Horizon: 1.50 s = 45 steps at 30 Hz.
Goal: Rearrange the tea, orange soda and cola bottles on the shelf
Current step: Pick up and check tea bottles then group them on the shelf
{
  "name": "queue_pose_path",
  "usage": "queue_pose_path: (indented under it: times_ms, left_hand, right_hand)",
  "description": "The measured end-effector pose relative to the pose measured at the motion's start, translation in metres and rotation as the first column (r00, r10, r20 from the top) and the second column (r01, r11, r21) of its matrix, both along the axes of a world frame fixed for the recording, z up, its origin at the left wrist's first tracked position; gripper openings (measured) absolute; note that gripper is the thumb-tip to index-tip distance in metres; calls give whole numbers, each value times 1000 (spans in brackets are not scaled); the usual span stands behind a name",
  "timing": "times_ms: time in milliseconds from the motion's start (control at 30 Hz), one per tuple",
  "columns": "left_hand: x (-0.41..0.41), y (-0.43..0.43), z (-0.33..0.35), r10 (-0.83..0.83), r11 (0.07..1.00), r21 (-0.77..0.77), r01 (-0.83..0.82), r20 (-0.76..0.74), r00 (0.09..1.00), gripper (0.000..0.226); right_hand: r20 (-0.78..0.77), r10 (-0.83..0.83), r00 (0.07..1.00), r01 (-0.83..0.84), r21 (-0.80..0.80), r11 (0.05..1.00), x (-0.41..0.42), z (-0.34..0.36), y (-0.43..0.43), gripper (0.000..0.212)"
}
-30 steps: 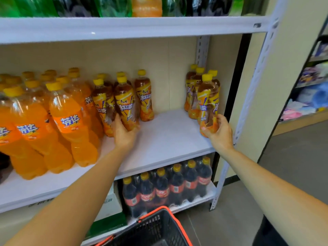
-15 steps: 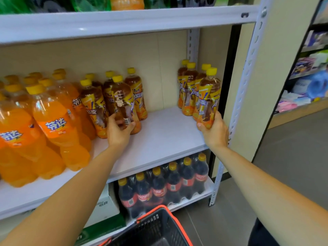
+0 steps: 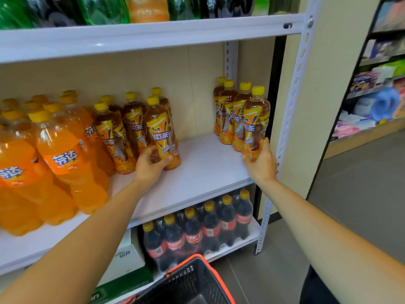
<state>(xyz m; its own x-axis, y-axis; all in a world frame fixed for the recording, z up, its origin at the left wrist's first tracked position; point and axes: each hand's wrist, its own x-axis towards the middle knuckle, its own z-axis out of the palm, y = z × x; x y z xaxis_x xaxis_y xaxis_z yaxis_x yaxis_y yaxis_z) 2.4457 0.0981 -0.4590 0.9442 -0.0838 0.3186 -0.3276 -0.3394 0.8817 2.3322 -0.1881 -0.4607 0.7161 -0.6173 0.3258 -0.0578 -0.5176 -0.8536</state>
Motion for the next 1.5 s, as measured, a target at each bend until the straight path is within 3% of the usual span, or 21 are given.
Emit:
queue_pose_path:
  times_ms: [200, 300, 400, 500, 600, 700, 867, 1033, 1133, 1333, 1500]
  left_hand:
    - [-11, -9, -1, -48, 994, -102, 35, -128, 991, 52]
    - [-28, -11, 0, -81, 992, -101, 71, -97, 992, 47]
    - [-53, -12, -2, -142, 985, -104, 135, -67, 988, 43]
    - [-80, -13, -1, -188, 980, -74, 185, -24, 982, 43]
    - [-106, -10, 1, -226, 972, -62, 225, 3, 974, 46]
    - [-130, 1, 4, -291, 956, -39, 291, -12, 957, 48]
    - [-175, 21, 4, -382, 919, -148, 364, -120, 916, 44]
    - [-208, 31, 5, -390, 868, -429, 250, -278, 878, 34]
    - [-214, 35, 3, -403, 852, -479, 212, -340, 850, 34]
    - [-214, 43, -2, -462, 802, -573, 170, -415, 784, 32]
    - [-210, 47, 4, -511, 780, -595, 192, -430, 745, 61]
  right_hand:
    - [177, 16, 984, -32, 84, 996, -29, 1, 33, 64]
    - [171, 171, 970, -197, 150, 969, -36, 6, 57, 60]
    - [87, 391, 916, -400, 241, 884, -38, 11, 73, 67]
    - [96, 558, 824, -558, 306, 771, -39, 16, 86, 72]
    - [206, 639, 741, -660, 398, 637, -42, 25, 98, 60]
    - [285, 659, 696, -710, 413, 571, -51, 28, 103, 45]
    - [295, 709, 641, -724, 539, 431, -78, 21, 112, 44]
    - [325, 657, 680, -648, 686, 330, -91, 15, 126, 63]
    - [315, 639, 702, -615, 721, 320, -92, 15, 130, 74]
    - [303, 676, 672, -585, 777, 232, -83, 9, 127, 39]
    - [341, 667, 662, -598, 778, 195, -77, 9, 125, 28]
